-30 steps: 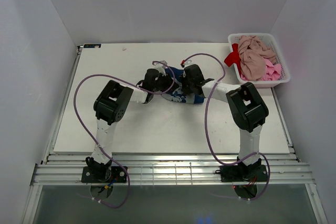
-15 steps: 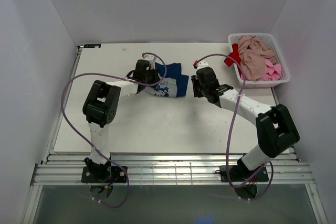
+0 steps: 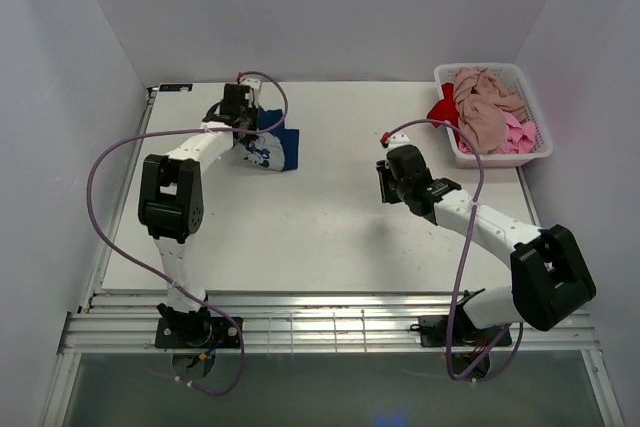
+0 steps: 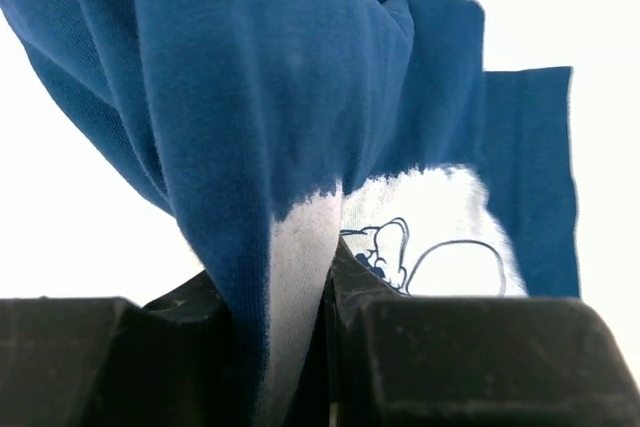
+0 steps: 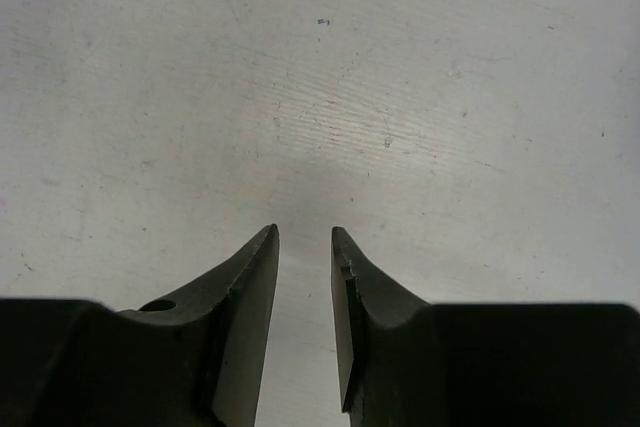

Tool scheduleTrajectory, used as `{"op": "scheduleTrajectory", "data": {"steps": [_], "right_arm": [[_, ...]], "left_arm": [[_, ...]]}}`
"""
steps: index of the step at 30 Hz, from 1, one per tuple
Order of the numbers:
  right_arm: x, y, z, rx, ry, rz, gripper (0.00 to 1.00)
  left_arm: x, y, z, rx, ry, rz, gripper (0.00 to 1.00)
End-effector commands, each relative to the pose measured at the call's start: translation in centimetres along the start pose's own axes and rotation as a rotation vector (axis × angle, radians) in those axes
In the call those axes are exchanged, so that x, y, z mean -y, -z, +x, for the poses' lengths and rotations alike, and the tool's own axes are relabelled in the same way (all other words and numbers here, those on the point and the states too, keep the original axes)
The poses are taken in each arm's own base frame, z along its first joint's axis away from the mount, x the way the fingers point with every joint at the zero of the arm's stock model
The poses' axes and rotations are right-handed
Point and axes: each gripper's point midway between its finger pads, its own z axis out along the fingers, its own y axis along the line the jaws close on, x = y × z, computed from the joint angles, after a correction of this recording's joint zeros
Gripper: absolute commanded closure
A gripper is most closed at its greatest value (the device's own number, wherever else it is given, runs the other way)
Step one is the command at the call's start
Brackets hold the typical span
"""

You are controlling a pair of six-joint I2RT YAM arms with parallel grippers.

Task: Fold and stack the t-shirts
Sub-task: Put the neatly folded tshirt into the corner of the board with the left arm

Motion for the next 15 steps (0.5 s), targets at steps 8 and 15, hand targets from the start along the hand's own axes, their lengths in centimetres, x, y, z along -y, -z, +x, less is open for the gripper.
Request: {"op": "scheduleTrajectory", "data": {"steps": [8, 15], "right_arm": [[-1.6, 0.3, 0.3, 0.020, -0.016, -0.093, 0.66], [-2.1, 0.3, 0.3, 0.015, -0.010, -0.115, 0.66]], "left_arm": [[-12.2, 1.1, -2.2, -0.050, -0.053, -0.212, 1.00], [-16.9, 0.5, -1.2, -0.093, -0.056, -0.283, 1.00]]}}
